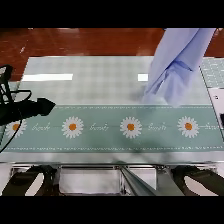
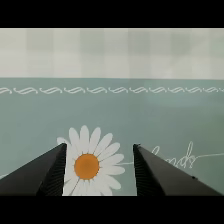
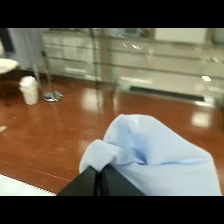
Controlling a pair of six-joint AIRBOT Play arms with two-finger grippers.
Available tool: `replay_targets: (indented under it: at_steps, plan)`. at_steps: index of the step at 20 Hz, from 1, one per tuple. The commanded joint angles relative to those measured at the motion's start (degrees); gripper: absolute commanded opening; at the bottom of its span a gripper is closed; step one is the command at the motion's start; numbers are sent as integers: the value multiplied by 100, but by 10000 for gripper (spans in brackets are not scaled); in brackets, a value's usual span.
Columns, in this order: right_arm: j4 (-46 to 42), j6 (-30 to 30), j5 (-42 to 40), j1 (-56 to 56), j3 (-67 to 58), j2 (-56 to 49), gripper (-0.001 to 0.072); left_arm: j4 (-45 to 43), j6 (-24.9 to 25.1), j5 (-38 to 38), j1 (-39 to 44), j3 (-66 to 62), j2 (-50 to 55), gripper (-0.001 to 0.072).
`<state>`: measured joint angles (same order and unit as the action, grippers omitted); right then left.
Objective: Fold the shirts.
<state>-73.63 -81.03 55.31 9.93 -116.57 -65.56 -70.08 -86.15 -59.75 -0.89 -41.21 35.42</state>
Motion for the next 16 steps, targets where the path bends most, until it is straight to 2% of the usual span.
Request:
replay_targets:
  at_steps: [1, 4, 7, 12, 16]
  plan:
    - [24, 168, 546, 892, -157, 96, 18, 155, 7, 426, -17, 109, -81, 507]
    - [44, 168, 876, 1827, 485, 72, 18, -144, 20, 848, -20, 90, -79, 507]
    - [468, 92, 796, 2516, 1631, -122, 18, -509, 13, 907, -203, -2, -90, 507]
    - [1386, -90, -494, 3062, 3587, -1097, 19, -492, -2, 481, -387, 0, -79, 507]
    - [2096, -188, -804, 3086, 3980, -2247, 22, -417, -2, 177, -378, 13, -76, 507]
